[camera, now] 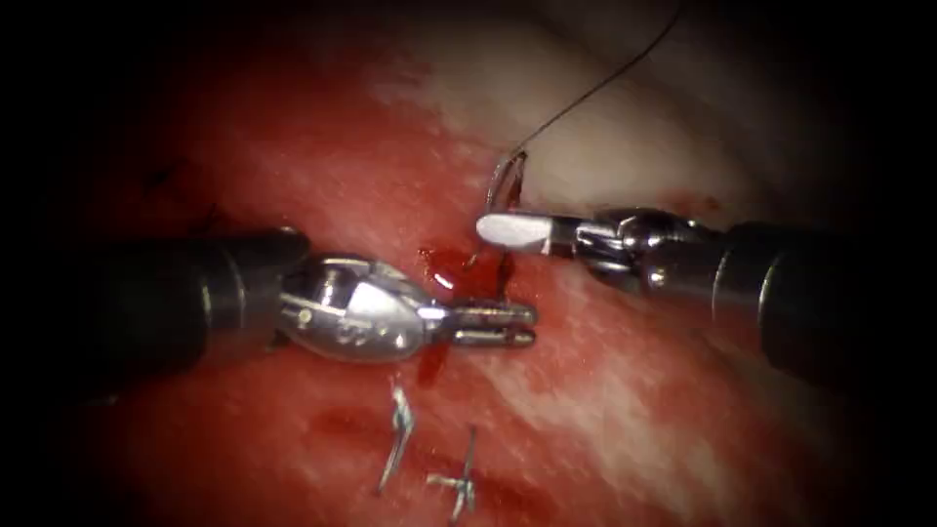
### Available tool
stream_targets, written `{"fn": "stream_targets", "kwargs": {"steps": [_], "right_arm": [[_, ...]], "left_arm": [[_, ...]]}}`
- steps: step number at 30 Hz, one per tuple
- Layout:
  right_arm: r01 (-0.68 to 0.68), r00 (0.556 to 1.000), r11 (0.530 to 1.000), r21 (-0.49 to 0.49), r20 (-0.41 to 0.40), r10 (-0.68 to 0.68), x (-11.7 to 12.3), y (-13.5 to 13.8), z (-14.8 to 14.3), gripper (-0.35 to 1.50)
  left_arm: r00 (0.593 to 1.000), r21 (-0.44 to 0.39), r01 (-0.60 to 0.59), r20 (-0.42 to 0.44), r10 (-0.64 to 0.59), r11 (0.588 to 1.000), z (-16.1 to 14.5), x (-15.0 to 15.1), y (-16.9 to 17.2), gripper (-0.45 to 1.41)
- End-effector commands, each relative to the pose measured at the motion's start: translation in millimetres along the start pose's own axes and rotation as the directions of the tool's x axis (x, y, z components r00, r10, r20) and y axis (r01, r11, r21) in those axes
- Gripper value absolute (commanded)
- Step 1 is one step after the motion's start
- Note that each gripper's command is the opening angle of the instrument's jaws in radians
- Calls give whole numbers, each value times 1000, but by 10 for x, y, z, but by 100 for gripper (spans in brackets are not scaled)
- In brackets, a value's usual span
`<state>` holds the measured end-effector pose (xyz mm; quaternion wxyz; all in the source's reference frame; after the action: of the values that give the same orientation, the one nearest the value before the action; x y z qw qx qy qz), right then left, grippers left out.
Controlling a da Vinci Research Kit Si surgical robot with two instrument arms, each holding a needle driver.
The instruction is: Wound Closure
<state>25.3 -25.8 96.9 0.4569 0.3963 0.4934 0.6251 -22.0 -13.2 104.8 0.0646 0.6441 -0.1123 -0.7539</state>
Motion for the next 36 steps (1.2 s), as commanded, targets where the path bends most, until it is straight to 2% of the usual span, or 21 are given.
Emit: {"fn": "stream_targets", "kwargs": {"steps": [1, 3, 4, 5, 6, 7, 8, 9, 12, 14, 16, 18, 19, 20, 22, 25, 26, 28, 29, 34, 36], "right_arm": [[1, 1000, 1000, 1, 3, -1, 0, 4, 8, -35], [1, 1000, 1000, -4, 7, -1, 1, 5, 8, -35], [-5, 1000, 1000, -4, 8, 5, 3, 6, 7, -35], [-5, 1000, 1000, -4, 8, 5, 3, 6, 7, -35], [1, 1000, 1000, -4, 8, -1, 3, 6, 7, -35], [24, 1000, 1000, -6, 10, -24, 5, 8, 6, -35], [24, 1000, 1000, -6, 10, -24, 5, 8, 6, -35], [54, 999, 999, -4, 7, -54, 6, 9, 6, -35], [135, 991, 991, 5, -5, -135, 8, 10, 6, -35], [186, 982, 982, 22, -29, -185, 10, 10, 6, -35], [255, 966, 967, 28, -44, -253, 11, 10, 6, -35], [422, 906, 907, 24, -57, -420, 11, 10, 7, -35], [526, 849, 850, 24, -85, -522, 10, 10, 8, -35], [613, 788, 790, 17, -90, -609, 9, 9, 8, -35], [710, 702, 705, 6, -91, -706, 7, 6, 6, -35], [730, 680, 684, 7, -103, -725, 7, 5, 6, -35], [742, 667, 671, 9, -115, -736, 6, 5, 6, -35], [749, 658, 662, 7, -121, -743, 6, 4, 6, -35], [767, 635, 642, 2, -145, -759, 7, 3, 6, -35], [802, 586, 597, -10, -176, -791, 9, -5, 5, -35], [852, 509, 523, -10, -220, -833, 13, -12, 5, -35]], "left_arm": [[1000, -13, 0, -5, 0, 1000, 6, -4, 0, -45], [1000, -27, 0, -11, 0, 1000, 5, -3, 0, -45], [999, -60, 24, -31, -26, 998, 6, -2, -2, -37], [999, -60, 24, -31, -26, 998, 6, -2, -2, -37], [997, -77, 59, -39, -62, 995, 5, -1, -2, 10], [980, -104, 195, -29, -199, 975, 4, 1, -4, 66], [980, -104, 195, -29, -199, 975, 4, 1, -4, 66], [942, -122, 332, -10, -335, 936, 2, 2, -4, 98], [892, -148, 452, 52, -450, 880, -8, 0, -3, 116], [857, -158, 515, 73, -510, 843, -20, -1, -4, 121], [845, -161, 535, 75, -530, 830, -29, -1, -4, 120], [821, -151, 571, 84, -565, 807, -39, -1, -7, 111], [787, -137, 617, 98, -609, 775, -49, -2, -12, 83], [777, -134, 630, 110, -620, 765, -55, -3, -18, 61], [765, -124, 643, 151, -627, 755, -60, -9, -34, 12], [771, -127, 634, 185, -609, 763, -58, -12, -39, -1], [765, -131, 637, 235, -600, 760, -54, -15, -44, -8], [762, -130, 637, 253, -596, 760, -52, -17, -45, -11], [749, -114, 634, 337, -571, 765, -48, -24, -46, -25], [721, -103, 625, 456, -521, 774, -44, -48, -43, -40], [714, -107, 621, 487, -503, 777, -45, -68, -38, -45]]}}
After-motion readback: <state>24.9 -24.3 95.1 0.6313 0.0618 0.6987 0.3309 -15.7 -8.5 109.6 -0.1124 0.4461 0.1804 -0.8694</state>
